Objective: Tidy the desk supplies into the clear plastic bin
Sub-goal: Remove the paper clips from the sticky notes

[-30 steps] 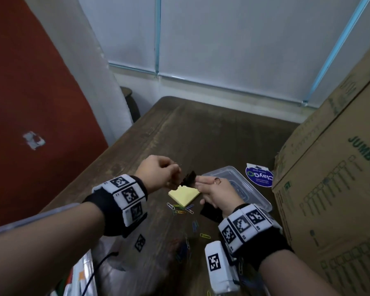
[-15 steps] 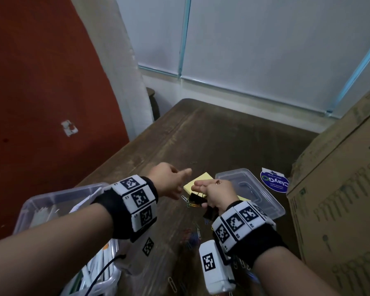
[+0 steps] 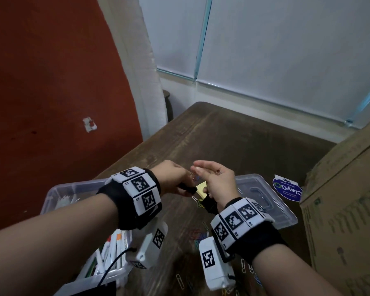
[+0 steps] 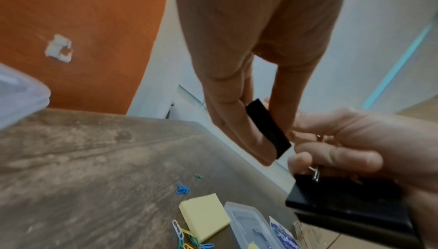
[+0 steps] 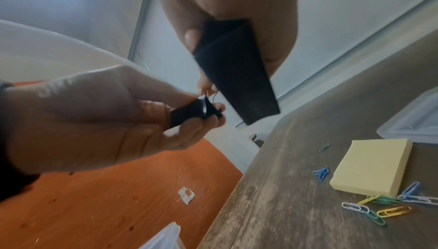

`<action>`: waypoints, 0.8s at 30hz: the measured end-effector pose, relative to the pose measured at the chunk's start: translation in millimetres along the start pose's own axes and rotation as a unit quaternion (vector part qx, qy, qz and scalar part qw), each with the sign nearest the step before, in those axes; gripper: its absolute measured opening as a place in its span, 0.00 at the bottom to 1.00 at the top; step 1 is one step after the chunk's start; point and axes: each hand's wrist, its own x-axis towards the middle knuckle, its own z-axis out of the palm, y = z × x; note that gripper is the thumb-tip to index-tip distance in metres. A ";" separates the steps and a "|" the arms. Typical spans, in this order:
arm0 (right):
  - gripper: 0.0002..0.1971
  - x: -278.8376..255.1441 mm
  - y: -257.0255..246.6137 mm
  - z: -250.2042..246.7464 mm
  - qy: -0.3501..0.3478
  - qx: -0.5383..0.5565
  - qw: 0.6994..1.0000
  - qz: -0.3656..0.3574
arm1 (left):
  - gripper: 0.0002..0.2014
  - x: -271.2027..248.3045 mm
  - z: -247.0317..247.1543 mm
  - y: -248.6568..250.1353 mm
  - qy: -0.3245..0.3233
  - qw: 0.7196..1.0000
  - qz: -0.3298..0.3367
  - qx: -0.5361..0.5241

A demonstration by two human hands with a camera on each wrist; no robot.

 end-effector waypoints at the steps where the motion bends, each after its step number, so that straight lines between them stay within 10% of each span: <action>1: 0.08 2.3 0.4 -0.2 0.013 -0.008 1.000 -0.004 | 0.13 -1.7 -2.4 -0.8 -0.012 1.000 0.008 0.024; 8: 0.08 9.1 0.6 0.2 -0.076 -0.073 0.993 0.055 | 0.10 -5.2 -21.7 -8.1 -0.047 0.995 0.056 0.066; 14: 0.21 13.3 -11.9 16.1 -0.075 0.131 0.987 0.054 | 0.06 -2.5 -31.5 2.7 -0.009 0.994 0.087 0.072; 24: 0.17 21.8 -25.9 37.6 -0.012 0.205 0.978 -0.046 | 0.10 -6.4 -32.1 -3.2 -0.163 0.986 0.028 0.001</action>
